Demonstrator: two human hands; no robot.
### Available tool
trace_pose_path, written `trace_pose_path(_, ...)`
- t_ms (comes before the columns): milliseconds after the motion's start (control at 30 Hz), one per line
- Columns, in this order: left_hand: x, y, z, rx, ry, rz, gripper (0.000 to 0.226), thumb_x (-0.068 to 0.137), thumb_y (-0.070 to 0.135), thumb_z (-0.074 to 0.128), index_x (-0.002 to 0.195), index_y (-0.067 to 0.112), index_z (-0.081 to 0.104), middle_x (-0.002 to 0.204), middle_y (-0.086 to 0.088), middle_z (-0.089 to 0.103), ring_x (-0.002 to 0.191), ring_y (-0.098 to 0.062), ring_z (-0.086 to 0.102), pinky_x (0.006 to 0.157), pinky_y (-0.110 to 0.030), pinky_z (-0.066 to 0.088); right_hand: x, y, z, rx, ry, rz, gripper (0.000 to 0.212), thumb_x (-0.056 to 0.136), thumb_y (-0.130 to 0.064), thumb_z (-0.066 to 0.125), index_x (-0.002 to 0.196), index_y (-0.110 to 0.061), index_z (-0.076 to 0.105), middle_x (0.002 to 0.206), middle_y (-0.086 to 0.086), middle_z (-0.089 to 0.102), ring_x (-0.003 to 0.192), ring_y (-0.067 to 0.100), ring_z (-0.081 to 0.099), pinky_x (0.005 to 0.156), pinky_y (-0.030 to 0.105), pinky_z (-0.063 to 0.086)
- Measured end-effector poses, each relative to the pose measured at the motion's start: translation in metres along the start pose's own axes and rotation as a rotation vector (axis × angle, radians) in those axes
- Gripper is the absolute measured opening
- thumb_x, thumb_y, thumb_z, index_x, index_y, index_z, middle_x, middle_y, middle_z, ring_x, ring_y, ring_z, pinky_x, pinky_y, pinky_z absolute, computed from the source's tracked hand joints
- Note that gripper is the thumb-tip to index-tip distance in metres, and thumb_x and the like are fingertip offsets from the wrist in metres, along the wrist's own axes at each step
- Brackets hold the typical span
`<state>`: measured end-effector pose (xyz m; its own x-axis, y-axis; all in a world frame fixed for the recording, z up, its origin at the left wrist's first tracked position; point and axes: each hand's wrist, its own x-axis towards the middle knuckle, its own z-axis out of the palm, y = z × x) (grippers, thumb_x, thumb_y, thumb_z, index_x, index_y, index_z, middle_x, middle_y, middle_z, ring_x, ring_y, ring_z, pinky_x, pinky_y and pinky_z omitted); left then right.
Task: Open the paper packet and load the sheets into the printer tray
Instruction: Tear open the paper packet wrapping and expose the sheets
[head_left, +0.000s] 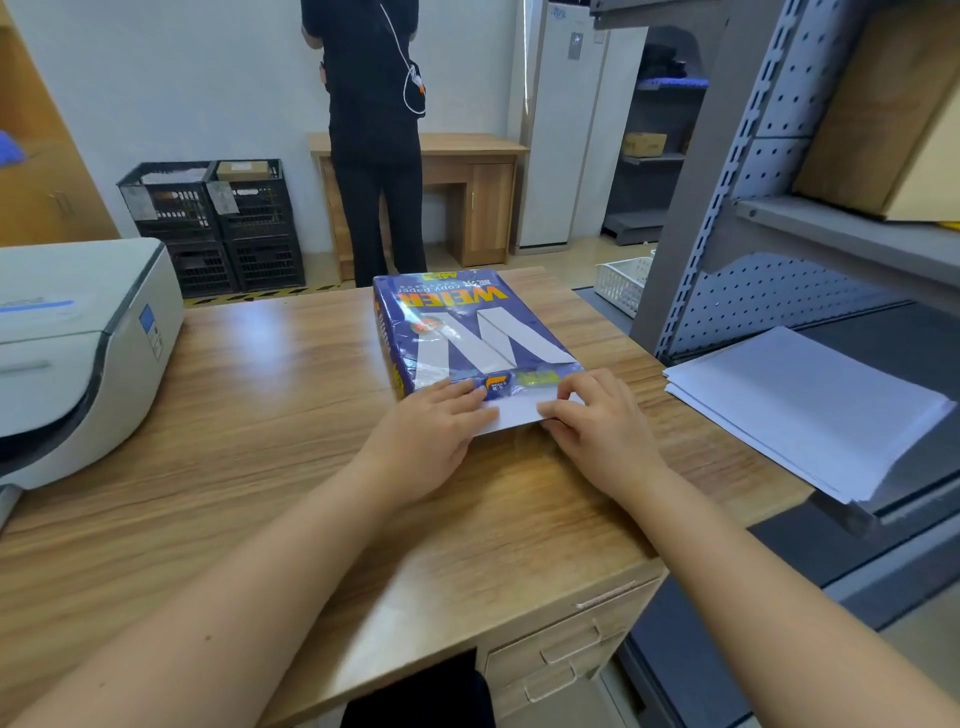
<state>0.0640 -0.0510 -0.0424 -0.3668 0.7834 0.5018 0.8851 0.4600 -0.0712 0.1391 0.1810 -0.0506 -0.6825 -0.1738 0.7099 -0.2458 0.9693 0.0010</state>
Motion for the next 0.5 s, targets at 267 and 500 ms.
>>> trace_pose_path(267,-0.007,0.014,0.010,0.165,-0.012,0.011,0.052,0.069,-0.004,0.047,0.114,0.007,0.070,0.116,-0.013,0.069,0.107,-0.030,0.066,0.092,-0.045,0.048,-0.003,-0.004,-0.002,0.061,-0.151,0.082,0.036,0.072,0.002,0.068,0.105,-0.013,0.073,0.113,0.010,0.072,0.098,0.030,0.070,0.065,0.043,0.060)
trace_pose_path(500,-0.019,0.029,0.003,-0.023,-0.006,-0.081,0.058,0.074,-0.013,0.048,0.124,0.010,0.064,0.128,-0.011,0.063,0.116,-0.028,0.061,0.102,-0.041,0.032,-0.018,-0.007,-0.016,0.012,-0.170,-0.005,0.047,0.060,0.006,0.083,0.101,-0.015,0.075,0.104,0.006,0.075,0.088,0.025,0.073,0.062,0.035,0.058)
